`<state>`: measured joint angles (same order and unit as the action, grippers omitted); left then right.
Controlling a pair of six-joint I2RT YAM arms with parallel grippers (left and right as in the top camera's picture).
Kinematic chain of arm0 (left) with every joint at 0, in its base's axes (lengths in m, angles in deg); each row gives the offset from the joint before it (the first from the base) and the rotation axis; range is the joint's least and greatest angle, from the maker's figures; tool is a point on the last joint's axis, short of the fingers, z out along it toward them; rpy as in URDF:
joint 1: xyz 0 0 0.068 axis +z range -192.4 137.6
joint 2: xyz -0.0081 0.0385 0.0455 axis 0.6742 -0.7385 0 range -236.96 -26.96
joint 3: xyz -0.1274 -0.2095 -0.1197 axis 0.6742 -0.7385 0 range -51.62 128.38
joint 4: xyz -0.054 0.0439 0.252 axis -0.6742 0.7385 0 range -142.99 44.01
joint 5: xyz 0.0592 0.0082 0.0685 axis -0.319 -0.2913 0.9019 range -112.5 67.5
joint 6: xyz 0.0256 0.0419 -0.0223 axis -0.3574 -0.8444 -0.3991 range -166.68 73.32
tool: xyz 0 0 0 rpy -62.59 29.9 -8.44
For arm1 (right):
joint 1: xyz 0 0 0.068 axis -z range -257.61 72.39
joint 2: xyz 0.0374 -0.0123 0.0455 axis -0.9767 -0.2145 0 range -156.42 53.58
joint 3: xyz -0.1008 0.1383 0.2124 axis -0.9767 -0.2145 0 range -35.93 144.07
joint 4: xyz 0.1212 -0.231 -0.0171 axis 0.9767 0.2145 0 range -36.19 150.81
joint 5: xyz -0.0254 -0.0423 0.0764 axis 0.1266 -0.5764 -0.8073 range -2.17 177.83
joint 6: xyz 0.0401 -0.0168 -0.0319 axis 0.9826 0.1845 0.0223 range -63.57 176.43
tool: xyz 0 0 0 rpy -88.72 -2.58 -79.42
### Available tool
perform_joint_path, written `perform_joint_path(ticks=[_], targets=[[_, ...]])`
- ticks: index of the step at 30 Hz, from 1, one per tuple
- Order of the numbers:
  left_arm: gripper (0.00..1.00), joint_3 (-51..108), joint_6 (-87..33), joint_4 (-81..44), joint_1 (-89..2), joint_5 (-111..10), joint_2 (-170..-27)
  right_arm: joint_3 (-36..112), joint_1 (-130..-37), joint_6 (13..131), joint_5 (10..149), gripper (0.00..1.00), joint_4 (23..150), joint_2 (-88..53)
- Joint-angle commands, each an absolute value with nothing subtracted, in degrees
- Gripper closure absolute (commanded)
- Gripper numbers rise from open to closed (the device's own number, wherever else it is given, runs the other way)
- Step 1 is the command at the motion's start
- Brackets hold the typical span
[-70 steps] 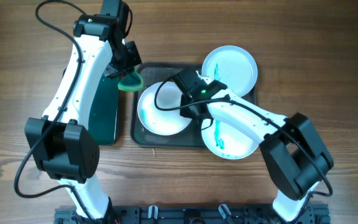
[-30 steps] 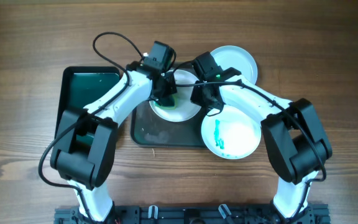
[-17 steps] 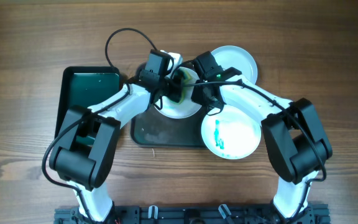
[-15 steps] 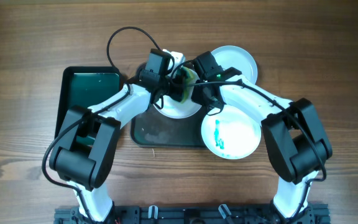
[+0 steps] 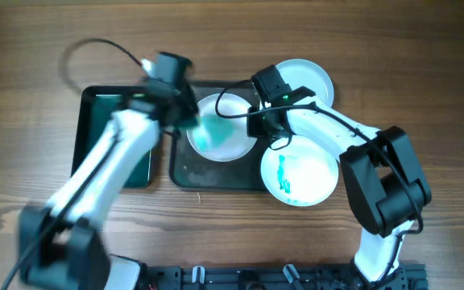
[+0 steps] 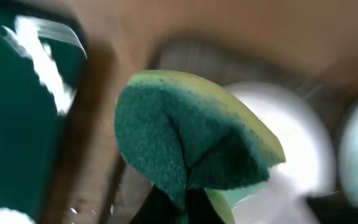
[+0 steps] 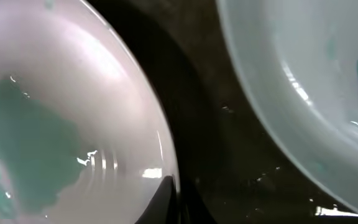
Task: Clean dirty plates on tray and stack at the side
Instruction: 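Carry the plate with right gripper to the table right of tray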
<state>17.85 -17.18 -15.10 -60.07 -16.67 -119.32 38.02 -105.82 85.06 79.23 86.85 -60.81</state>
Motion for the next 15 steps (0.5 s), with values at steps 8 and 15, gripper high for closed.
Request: perform_joint_path(ticks=[8,15], targets=[[0.96,20.7,-17.9,3.9,-52.5,-20.6,-112.8,38.0,-116.7,77.6,117.1,0.96,94.3,-41.0],[0.96,20.7,-17.9,4.5,-52.6,-20.6,-112.9,38.0,-129.7,74.2,155.6,0.96,94.3,-38.4]])
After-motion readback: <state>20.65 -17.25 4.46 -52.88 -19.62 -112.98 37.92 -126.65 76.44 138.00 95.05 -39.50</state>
